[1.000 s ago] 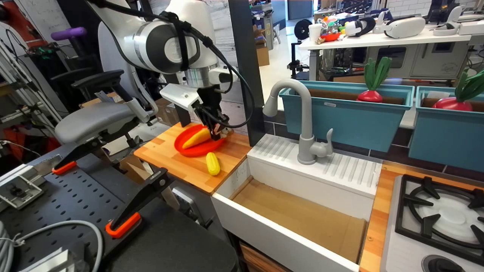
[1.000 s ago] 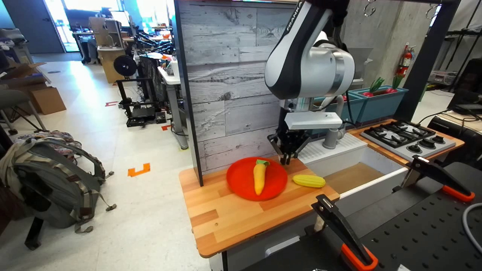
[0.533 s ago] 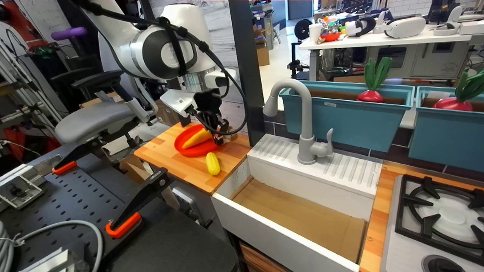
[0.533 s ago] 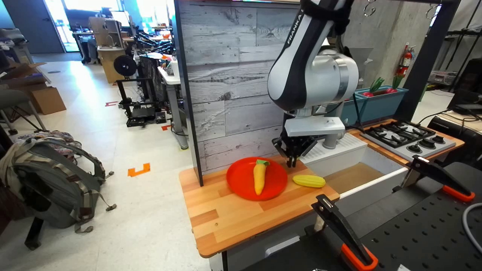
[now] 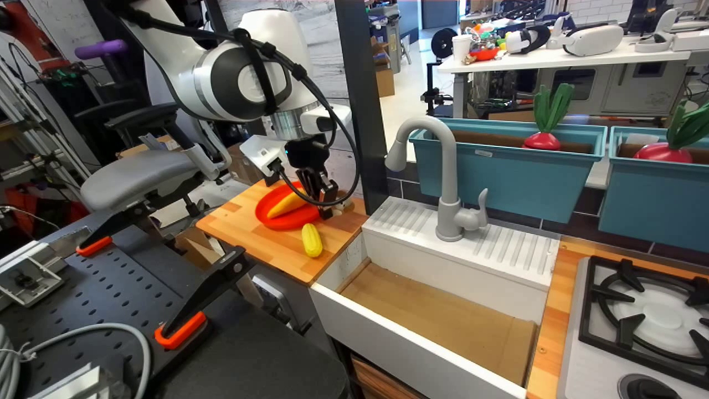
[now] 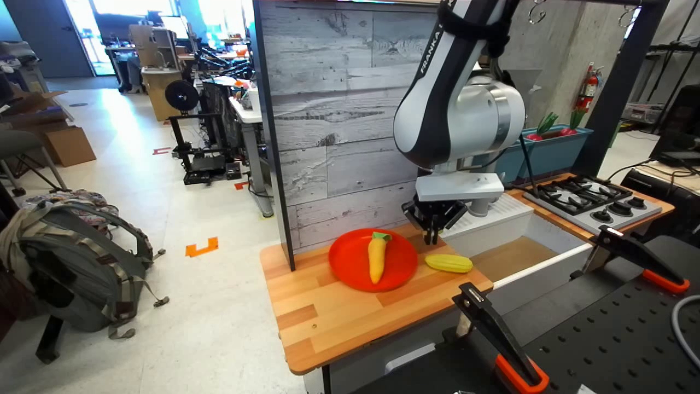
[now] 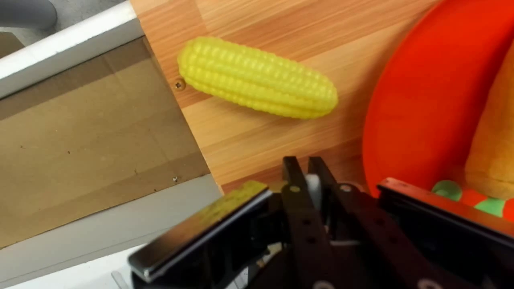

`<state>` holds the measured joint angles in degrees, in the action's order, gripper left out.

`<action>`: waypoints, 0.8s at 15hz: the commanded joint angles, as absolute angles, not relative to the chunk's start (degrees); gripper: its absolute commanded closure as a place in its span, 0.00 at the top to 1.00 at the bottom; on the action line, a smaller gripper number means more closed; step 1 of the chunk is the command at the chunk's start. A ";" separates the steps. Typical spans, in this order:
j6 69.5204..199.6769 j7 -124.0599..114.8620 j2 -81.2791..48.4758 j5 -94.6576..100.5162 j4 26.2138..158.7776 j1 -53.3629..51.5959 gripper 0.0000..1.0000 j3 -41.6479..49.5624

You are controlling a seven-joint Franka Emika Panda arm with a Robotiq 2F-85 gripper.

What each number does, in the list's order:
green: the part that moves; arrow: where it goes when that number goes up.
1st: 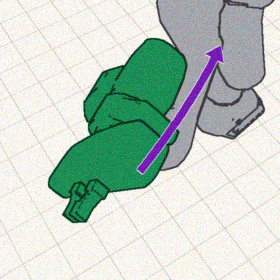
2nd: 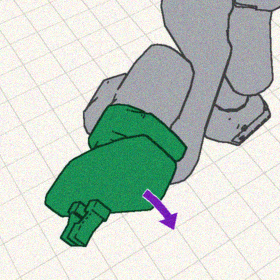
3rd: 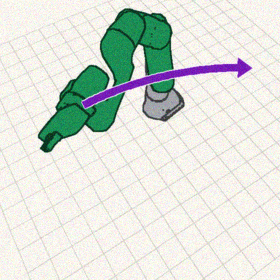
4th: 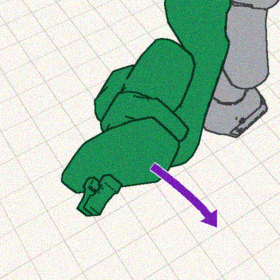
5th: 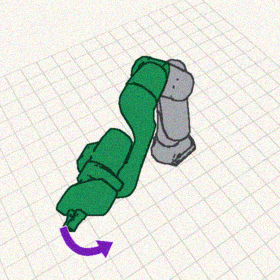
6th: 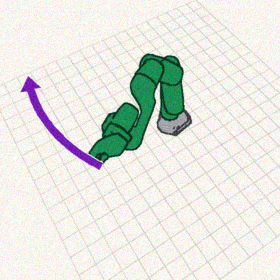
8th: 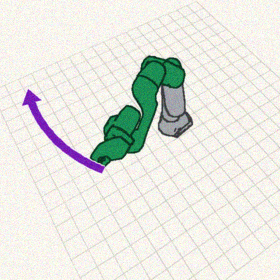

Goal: Move the toy to the right

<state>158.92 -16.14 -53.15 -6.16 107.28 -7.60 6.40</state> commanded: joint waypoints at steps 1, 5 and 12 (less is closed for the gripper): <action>157.75 -17.53 -55.65 -5.17 104.40 -8.78 0.03 7.40; 157.29 -17.41 -56.70 -5.35 103.35 -8.59 0.35 7.14; 158.29 -16.98 -55.23 -5.33 104.38 -8.53 0.79 7.05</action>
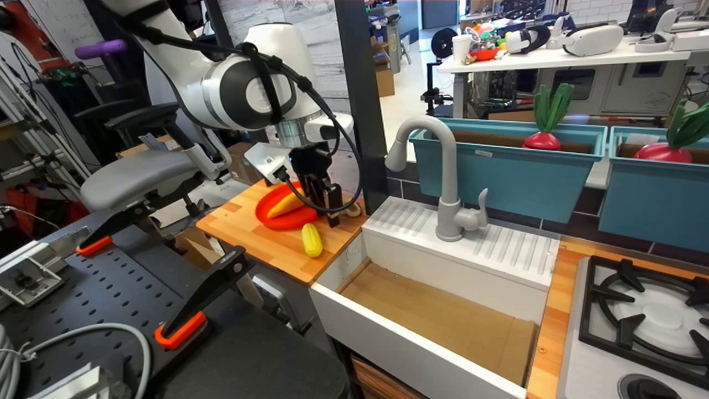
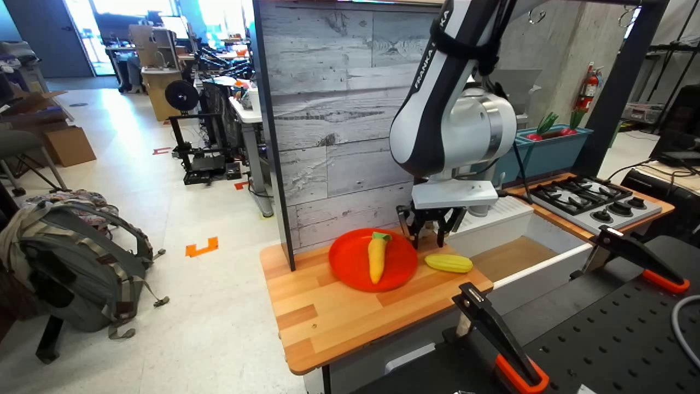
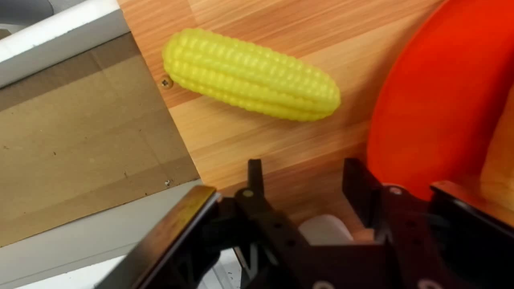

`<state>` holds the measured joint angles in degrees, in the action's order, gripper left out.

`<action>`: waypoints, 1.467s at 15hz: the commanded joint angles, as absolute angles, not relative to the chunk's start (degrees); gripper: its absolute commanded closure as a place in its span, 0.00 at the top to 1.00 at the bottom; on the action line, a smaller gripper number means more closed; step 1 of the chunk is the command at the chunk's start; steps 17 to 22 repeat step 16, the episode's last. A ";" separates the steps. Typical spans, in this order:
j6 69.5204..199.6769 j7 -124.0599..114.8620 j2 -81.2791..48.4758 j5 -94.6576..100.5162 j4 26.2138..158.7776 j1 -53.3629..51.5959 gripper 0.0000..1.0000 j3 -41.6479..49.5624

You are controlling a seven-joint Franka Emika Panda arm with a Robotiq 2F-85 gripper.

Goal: Move the toy to the right

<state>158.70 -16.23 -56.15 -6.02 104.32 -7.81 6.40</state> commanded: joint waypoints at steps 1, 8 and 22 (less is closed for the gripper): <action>158.82 -17.02 -54.47 -5.30 105.13 -8.70 0.87 7.15; 162.89 -16.50 -44.77 -3.73 115.05 -11.32 1.00 7.74; 161.67 -15.80 -38.03 -1.27 119.97 -11.88 1.00 6.48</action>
